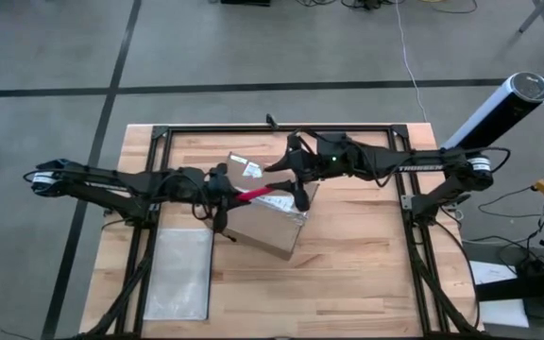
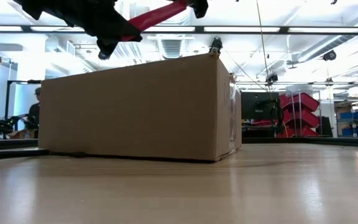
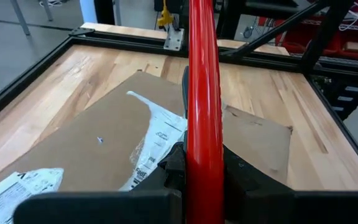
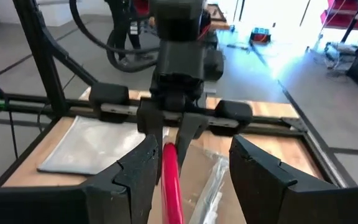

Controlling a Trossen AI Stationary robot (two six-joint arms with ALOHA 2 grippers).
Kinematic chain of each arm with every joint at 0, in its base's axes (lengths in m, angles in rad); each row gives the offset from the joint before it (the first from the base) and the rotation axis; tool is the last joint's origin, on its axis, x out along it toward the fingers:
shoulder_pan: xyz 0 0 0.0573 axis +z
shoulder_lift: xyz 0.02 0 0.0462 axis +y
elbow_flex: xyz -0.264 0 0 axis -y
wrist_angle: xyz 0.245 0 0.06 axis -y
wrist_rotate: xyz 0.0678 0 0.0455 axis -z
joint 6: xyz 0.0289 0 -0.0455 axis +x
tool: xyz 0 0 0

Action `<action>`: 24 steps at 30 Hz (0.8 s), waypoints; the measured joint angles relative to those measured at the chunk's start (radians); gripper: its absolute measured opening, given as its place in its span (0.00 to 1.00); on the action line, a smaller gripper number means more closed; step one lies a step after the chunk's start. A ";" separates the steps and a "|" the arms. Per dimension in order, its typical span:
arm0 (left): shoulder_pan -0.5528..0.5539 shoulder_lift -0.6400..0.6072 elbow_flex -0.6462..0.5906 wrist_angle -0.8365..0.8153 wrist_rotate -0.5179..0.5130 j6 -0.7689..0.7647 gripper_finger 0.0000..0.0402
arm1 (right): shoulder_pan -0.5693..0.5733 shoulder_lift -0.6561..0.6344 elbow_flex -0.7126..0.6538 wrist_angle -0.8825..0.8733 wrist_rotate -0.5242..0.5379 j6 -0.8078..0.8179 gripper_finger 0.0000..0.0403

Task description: Unpack boxes

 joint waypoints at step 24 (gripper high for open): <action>0.001 0.023 0.025 0.023 0.014 0.011 0.07 | 0.000 0.024 0.000 -0.089 -0.014 -0.005 0.25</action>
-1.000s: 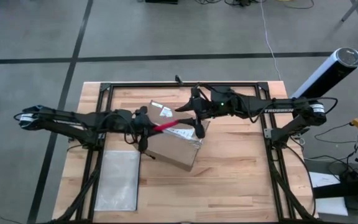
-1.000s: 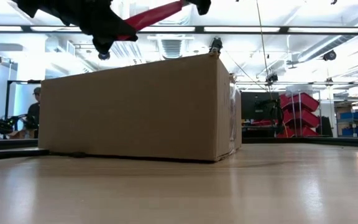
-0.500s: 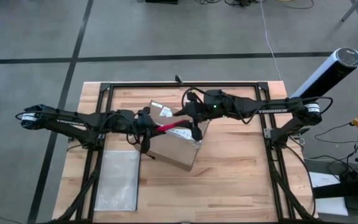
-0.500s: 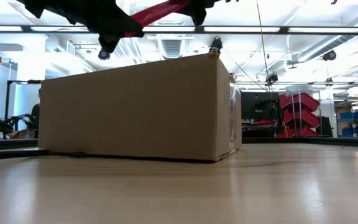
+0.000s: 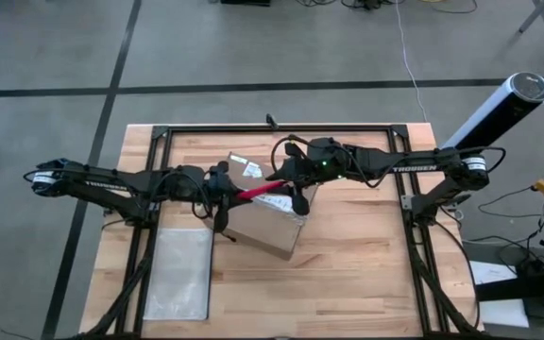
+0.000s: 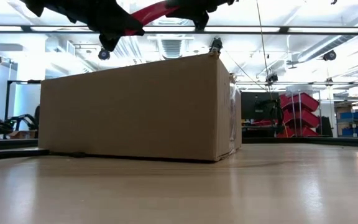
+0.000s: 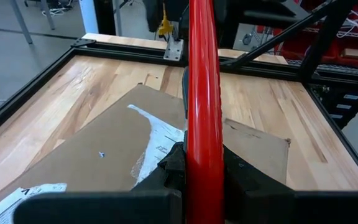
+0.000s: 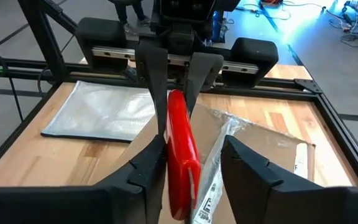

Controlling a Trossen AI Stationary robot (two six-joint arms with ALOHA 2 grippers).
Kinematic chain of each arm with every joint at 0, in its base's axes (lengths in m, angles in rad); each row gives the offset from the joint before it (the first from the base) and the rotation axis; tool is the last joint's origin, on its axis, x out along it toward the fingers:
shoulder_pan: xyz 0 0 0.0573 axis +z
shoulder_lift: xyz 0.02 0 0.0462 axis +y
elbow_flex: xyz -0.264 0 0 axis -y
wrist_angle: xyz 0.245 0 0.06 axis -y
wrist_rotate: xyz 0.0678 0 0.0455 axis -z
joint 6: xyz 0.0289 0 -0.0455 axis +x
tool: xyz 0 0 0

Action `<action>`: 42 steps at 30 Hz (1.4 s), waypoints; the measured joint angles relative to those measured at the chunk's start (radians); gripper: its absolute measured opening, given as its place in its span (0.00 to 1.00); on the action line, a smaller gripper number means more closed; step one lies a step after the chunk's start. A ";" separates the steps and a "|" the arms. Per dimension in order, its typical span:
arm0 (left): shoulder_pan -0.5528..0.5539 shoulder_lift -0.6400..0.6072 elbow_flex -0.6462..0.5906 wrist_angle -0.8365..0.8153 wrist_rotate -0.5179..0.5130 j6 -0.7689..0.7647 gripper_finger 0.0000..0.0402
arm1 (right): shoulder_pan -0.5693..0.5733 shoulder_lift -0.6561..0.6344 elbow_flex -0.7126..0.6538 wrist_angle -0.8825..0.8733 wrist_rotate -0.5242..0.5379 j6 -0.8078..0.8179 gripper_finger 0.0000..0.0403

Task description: Unpack boxes

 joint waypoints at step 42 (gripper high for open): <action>-0.007 -0.239 -0.016 0.110 0.036 0.142 0.25 | -0.001 -0.129 0.000 0.145 -0.009 -0.022 0.03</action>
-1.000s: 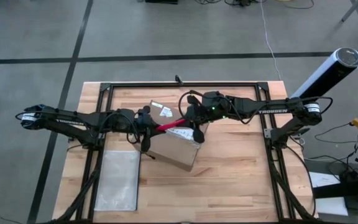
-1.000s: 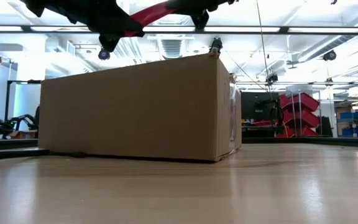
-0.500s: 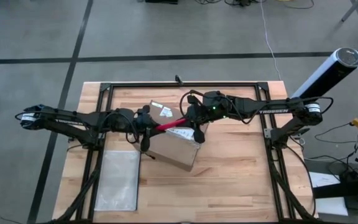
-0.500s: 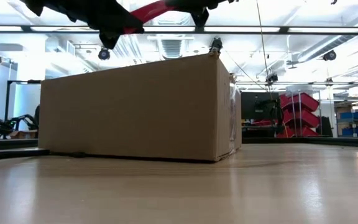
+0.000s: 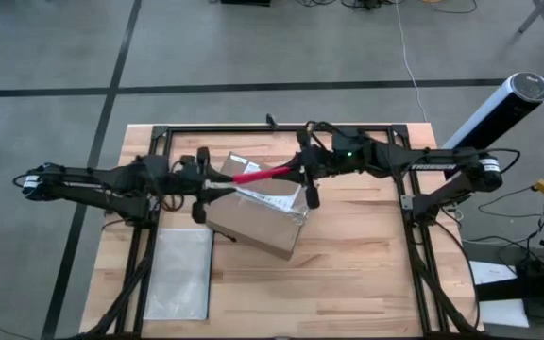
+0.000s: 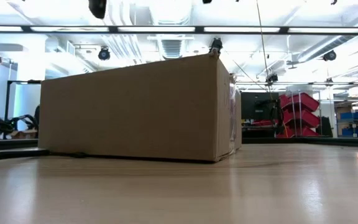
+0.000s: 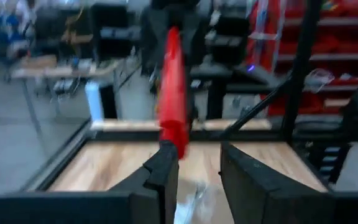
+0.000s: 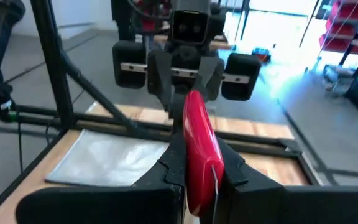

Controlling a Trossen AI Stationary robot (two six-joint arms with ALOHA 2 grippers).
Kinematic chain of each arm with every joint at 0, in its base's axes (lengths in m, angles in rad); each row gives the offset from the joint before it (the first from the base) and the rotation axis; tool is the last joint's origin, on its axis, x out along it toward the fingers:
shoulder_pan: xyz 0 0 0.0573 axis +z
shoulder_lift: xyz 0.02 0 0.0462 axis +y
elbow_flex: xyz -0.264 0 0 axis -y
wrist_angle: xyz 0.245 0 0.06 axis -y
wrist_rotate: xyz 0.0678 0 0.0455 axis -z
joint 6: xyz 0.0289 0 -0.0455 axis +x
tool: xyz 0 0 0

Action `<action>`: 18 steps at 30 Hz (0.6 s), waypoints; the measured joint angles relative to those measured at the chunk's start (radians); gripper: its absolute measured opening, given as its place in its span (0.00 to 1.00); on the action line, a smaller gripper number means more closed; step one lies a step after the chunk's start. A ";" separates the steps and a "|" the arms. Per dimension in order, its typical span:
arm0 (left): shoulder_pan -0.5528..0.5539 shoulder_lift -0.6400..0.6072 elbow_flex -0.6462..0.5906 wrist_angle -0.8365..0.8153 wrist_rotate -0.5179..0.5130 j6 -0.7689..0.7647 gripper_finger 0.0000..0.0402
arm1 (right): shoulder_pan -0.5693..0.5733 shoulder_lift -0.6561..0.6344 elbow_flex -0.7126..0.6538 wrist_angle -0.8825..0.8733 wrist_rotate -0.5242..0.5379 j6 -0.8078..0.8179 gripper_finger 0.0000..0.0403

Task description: Unpack boxes

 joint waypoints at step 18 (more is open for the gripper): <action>0.000 0.111 -0.234 0.748 0.107 0.081 0.30 | 0.003 0.028 0.000 0.179 -0.019 0.022 0.03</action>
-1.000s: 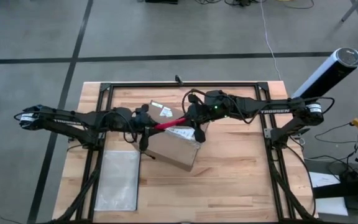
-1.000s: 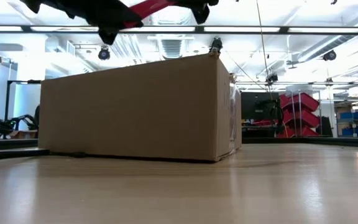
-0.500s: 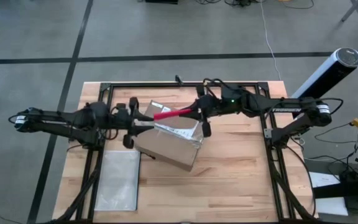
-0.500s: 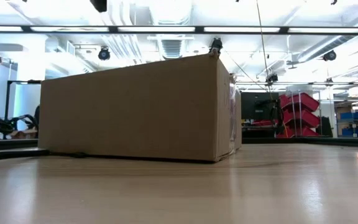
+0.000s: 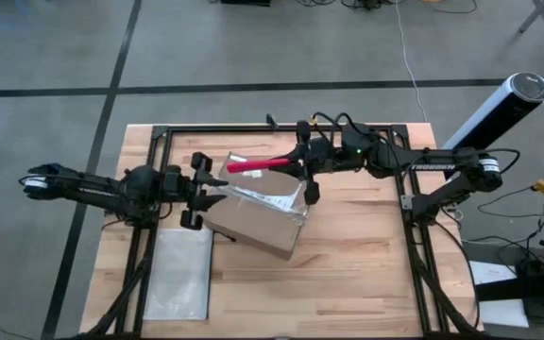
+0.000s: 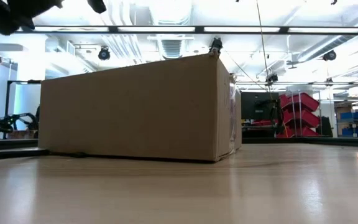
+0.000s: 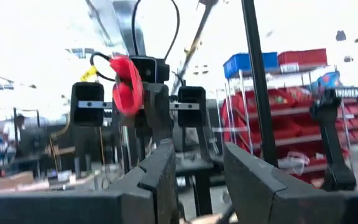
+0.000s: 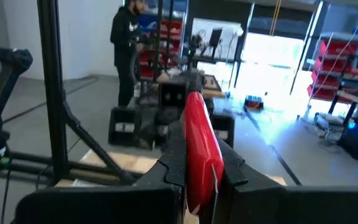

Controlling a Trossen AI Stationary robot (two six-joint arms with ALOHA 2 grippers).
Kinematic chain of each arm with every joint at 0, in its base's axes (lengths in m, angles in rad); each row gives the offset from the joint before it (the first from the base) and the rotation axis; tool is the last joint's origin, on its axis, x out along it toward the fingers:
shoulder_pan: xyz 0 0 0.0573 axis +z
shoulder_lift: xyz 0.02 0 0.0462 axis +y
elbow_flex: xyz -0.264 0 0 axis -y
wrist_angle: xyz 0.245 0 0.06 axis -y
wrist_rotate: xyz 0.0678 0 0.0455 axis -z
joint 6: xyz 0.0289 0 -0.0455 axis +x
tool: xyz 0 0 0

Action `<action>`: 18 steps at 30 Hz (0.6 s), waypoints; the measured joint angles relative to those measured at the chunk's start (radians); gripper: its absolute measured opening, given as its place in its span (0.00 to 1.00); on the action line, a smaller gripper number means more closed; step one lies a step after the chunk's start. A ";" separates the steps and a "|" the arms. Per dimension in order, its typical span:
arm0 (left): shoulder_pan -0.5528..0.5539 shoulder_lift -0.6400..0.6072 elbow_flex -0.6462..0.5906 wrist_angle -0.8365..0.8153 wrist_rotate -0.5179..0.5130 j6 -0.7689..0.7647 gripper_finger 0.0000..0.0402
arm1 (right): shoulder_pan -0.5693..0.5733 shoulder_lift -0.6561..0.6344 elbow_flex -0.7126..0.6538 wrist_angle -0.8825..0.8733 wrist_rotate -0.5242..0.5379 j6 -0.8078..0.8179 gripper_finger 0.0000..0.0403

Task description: Unpack boxes

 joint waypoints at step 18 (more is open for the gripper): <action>0.005 0.287 0.054 0.386 -0.022 0.060 0.29 | 0.009 0.041 0.000 0.051 -0.037 0.035 0.03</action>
